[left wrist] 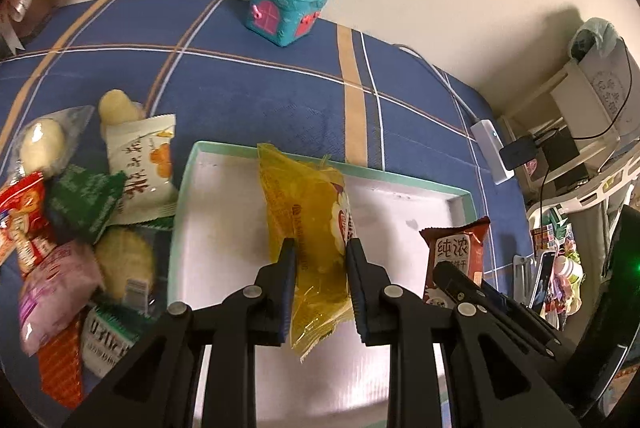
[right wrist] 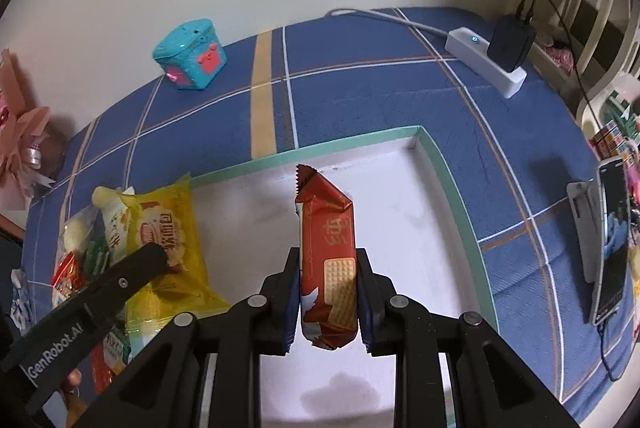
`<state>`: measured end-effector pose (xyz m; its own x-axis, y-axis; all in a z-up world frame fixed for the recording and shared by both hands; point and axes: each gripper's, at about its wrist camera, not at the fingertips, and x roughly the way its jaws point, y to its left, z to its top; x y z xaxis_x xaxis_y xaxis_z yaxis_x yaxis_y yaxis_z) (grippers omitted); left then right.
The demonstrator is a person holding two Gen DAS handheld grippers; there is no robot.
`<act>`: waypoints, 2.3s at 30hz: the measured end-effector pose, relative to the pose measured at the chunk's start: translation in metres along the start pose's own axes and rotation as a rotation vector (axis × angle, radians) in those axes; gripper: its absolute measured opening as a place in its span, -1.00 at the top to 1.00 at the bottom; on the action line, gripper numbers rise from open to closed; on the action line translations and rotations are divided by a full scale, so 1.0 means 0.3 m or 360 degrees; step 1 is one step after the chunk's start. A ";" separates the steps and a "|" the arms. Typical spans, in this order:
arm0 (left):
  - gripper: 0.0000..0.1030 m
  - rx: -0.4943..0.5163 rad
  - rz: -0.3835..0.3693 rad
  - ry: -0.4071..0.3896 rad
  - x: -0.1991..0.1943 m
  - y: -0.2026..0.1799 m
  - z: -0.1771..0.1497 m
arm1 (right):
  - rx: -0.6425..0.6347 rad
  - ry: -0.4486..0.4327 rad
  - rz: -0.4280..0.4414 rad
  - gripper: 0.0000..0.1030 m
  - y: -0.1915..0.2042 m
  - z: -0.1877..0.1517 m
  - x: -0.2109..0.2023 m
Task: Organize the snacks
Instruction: 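Lift and carry both held packets over the white tray, then open left gripper dropping bread bag while right gripper releases biscuit packet in tray, then withdraw both open grippers from the tray back over the snack pile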
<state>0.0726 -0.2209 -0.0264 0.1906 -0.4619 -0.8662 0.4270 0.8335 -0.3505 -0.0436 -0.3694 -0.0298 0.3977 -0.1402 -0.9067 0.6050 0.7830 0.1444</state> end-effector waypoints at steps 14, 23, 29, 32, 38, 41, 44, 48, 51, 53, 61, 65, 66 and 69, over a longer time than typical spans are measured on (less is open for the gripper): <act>0.51 -0.0110 -0.0086 0.0068 0.076 0.065 0.009 | 0.0008 0.0098 0.0027 0.48 -0.022 0.004 0.113; 0.38 -0.0076 -0.0073 0.0080 0.064 0.086 0.008 | 0.0023 0.0100 -0.0102 0.06 -0.056 0.008 0.104; 0.17 -0.0029 -0.0007 0.0074 0.052 0.093 0.010 | 0.0094 0.0111 -0.0135 -0.06 -0.100 0.011 0.089; 0.14 -0.0027 0.0025 0.0079 0.035 0.098 0.012 | 0.0101 0.0096 -0.0148 -0.08 -0.106 0.015 0.067; -0.20 0.0024 0.0155 0.0053 -0.004 0.086 0.012 | 0.0062 0.0081 -0.0176 -0.23 -0.092 0.020 0.028; -0.44 0.0027 0.0240 0.0021 -0.030 0.091 0.012 | 0.0037 0.0093 -0.0184 -0.49 -0.081 0.016 0.018; -0.57 0.0047 0.0333 -0.0001 -0.042 0.097 0.013 | 0.0021 0.0120 -0.0214 -0.50 -0.076 0.004 0.019; -0.57 0.0110 0.0522 0.0006 -0.040 0.092 0.002 | -0.0007 0.0141 -0.0235 -0.52 -0.066 -0.014 0.017; -0.57 0.0144 0.0621 0.0006 -0.043 0.095 -0.013 | -0.0034 0.0131 -0.0243 -0.62 -0.048 -0.023 0.007; -0.57 0.0141 0.0660 0.0014 -0.053 0.110 -0.022 | -0.0056 0.0128 -0.0247 -0.64 -0.031 -0.030 0.003; -0.75 0.0106 0.0781 -0.0022 -0.107 0.167 -0.047 | -0.0195 0.0124 -0.0260 -0.98 0.063 -0.073 -0.005; -0.75 0.0076 0.0840 -0.0030 -0.142 0.220 -0.051 | -0.0214 0.0113 -0.0272 -1.00 0.098 -0.089 -0.027; -0.75 0.0070 0.0851 -0.0036 -0.155 0.233 -0.051 | -0.0220 0.0112 -0.0275 -1.00 0.108 -0.093 -0.032; -0.76 0.0045 0.0894 -0.0063 -0.199 0.291 -0.049 | -0.0228 0.0121 -0.0279 -1.00 0.135 -0.106 -0.044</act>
<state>0.0854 -0.1162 -0.0105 0.4283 0.0391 -0.9028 0.2739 0.9464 0.1710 -0.0461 -0.3165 -0.0246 0.2387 -0.2397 -0.9410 0.5542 0.8294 -0.0707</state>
